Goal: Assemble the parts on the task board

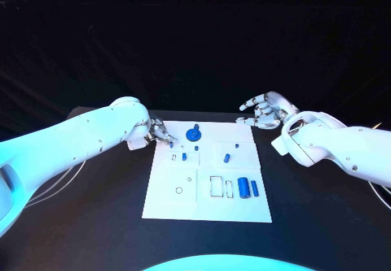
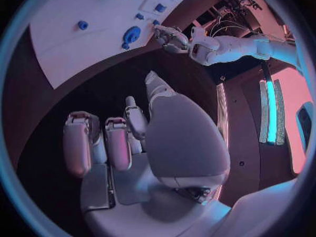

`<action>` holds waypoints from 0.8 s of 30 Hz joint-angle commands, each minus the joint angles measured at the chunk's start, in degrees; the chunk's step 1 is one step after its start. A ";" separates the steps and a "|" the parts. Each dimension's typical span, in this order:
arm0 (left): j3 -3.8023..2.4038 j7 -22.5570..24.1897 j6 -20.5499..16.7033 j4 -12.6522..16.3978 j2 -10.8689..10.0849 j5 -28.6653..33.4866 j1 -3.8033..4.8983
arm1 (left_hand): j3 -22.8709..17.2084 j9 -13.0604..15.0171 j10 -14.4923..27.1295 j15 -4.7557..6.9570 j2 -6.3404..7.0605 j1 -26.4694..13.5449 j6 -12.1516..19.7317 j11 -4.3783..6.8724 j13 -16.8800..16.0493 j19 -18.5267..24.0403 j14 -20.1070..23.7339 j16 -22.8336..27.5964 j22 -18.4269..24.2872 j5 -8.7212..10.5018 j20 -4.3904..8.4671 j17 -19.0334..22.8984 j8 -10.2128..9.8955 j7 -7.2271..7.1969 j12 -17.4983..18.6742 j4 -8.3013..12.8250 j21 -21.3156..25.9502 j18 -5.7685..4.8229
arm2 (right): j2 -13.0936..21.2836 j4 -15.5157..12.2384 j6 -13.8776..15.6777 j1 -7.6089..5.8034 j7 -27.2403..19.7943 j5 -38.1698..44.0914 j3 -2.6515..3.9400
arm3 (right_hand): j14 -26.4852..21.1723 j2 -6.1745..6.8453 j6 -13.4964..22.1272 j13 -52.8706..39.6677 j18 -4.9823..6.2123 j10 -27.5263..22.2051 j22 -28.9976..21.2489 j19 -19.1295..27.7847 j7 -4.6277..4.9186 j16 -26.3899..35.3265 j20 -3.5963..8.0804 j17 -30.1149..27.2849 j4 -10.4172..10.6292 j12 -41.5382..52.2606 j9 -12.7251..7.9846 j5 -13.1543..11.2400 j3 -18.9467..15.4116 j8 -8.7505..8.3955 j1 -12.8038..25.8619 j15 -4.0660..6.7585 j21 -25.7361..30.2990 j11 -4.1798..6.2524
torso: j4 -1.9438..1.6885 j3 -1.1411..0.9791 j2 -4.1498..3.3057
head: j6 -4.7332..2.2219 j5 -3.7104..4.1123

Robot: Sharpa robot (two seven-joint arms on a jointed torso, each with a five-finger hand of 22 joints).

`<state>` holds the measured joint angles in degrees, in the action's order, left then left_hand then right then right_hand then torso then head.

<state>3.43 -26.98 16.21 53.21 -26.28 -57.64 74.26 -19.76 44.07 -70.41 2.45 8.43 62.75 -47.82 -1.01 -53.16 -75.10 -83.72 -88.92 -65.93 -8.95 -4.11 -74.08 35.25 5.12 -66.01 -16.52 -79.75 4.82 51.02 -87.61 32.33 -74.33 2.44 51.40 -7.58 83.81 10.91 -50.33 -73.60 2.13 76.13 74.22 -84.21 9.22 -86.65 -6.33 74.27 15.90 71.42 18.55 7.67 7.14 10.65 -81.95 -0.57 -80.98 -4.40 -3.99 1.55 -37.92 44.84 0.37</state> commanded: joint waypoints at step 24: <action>0.10 0.50 0.19 0.08 -0.07 2.73 -0.04 | -4.22 2.10 0.58 0.97 -4.90 12.34 -1.76 1.39 0.47 0.54 -5.39 0.21 -0.16 0.74 1.01 -13.54 1.99 -1.57 -0.27 1.97 0.51 0.38 | -0.19 0.16 -0.36 0.03 -0.08 0.10 0.02 | 4.36 -1.17 0.34 0.24 0.13 -0.64 10.16 -1.75 -0.05 0.48 0.55 8.78 0.58 -0.65 0.37 0.50 1.23 1.03 1.66 0.68 0.57 0.13 | 0.01 -0.02 0.01 | 0.18 0.05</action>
<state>3.48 -26.57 16.34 53.18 -26.38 -55.41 74.29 -22.11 45.82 -69.33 3.28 4.20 74.20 -49.43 0.11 -53.16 -74.22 -83.35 -88.92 -65.95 -6.67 -3.18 -74.08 36.76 3.90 -66.05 -14.21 -79.75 4.83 50.88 -87.46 32.14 -74.33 2.47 51.40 -7.58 83.81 10.07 -50.33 -73.60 2.13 76.13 74.22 -84.21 9.22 -86.65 -6.33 74.27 15.90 71.42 18.55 7.67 7.14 10.65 -81.10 -0.57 -80.98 -4.40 -3.99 1.55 -37.94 45.02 0.46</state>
